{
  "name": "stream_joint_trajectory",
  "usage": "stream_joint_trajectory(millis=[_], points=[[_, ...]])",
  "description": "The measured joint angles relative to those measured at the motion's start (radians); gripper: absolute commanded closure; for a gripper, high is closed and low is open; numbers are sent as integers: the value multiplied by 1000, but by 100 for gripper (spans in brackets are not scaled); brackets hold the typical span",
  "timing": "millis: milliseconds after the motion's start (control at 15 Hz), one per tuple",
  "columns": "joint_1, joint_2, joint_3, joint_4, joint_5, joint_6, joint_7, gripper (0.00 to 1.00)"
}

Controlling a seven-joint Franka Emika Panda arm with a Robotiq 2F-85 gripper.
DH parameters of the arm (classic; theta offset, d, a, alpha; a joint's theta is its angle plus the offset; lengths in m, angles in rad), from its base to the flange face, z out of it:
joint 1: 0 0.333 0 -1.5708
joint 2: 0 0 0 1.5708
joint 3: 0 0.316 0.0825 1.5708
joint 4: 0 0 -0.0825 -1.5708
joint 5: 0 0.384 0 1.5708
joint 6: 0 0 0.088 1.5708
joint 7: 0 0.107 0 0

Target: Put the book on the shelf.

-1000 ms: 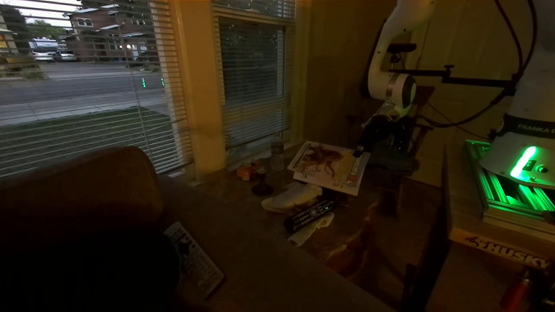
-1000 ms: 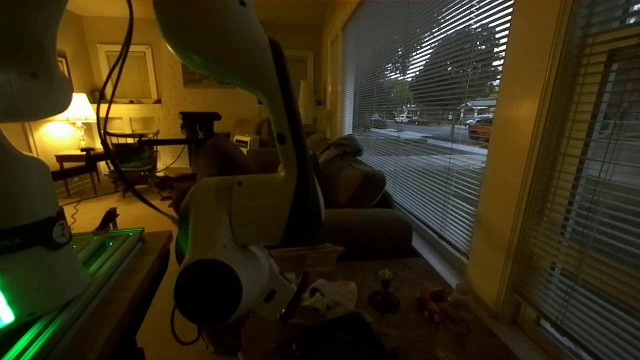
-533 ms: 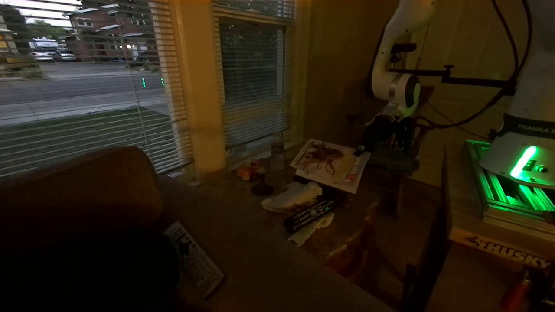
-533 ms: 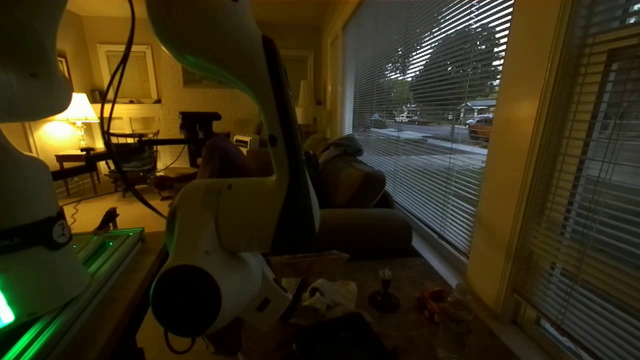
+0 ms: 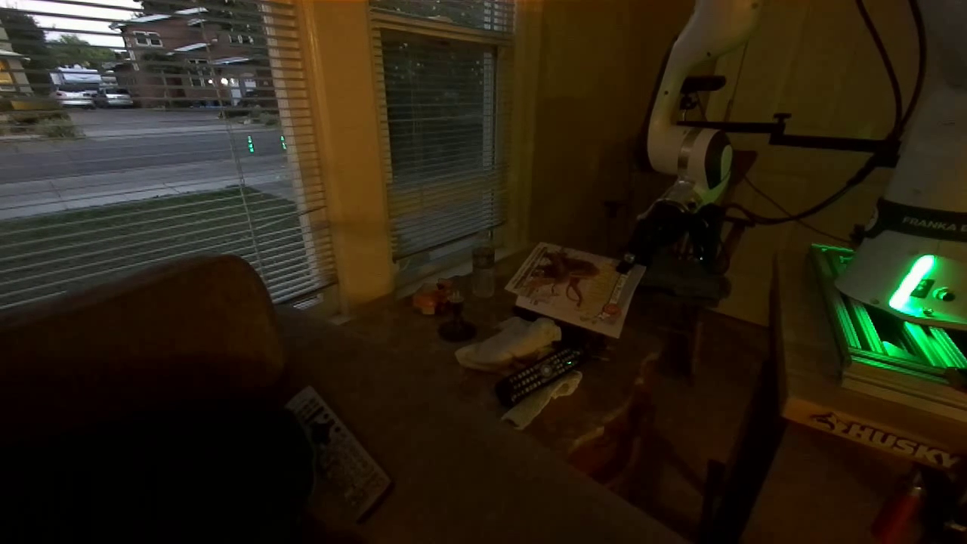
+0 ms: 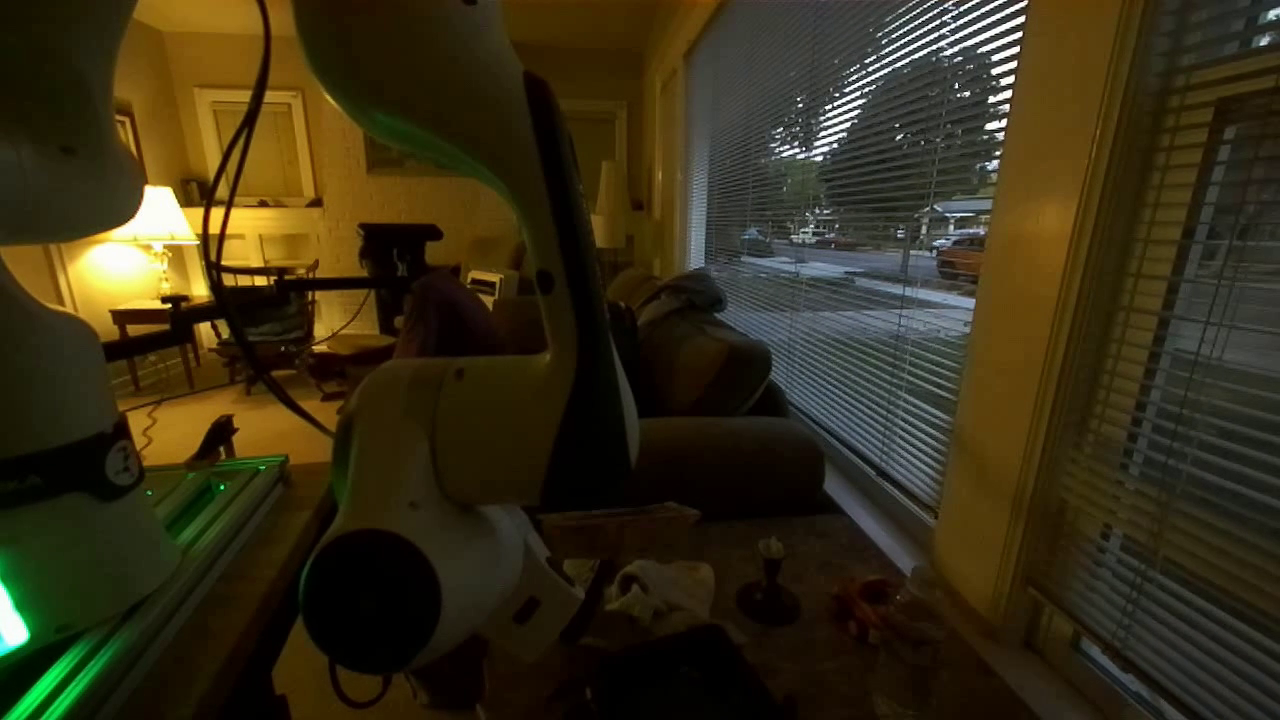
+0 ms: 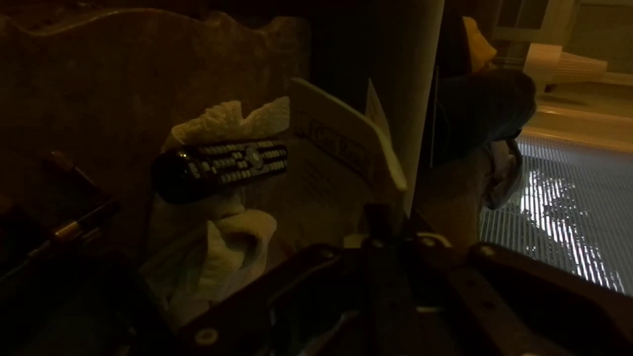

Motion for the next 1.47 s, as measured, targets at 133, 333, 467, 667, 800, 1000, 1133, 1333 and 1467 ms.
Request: stream_joint_trajectory(millis=[133,333,467,667,800,1000,1133,1333,1467], points=[[0,4,-2,4,0,-5,0,99],[-2,16,-11,29,-9,-34,16,99],[-6,28,-25,56,-26,-53,29,99],[-19,58,-51,107,-76,-81,58,99],[-35,86,-65,148,-110,-102,79,99],[-68,132,-77,217,-139,-129,117,99],[-93,162,-81,267,-144,-148,145,99],[-128,206,-82,344,-164,-189,206,99],[-145,237,-82,391,-200,-233,252,99]])
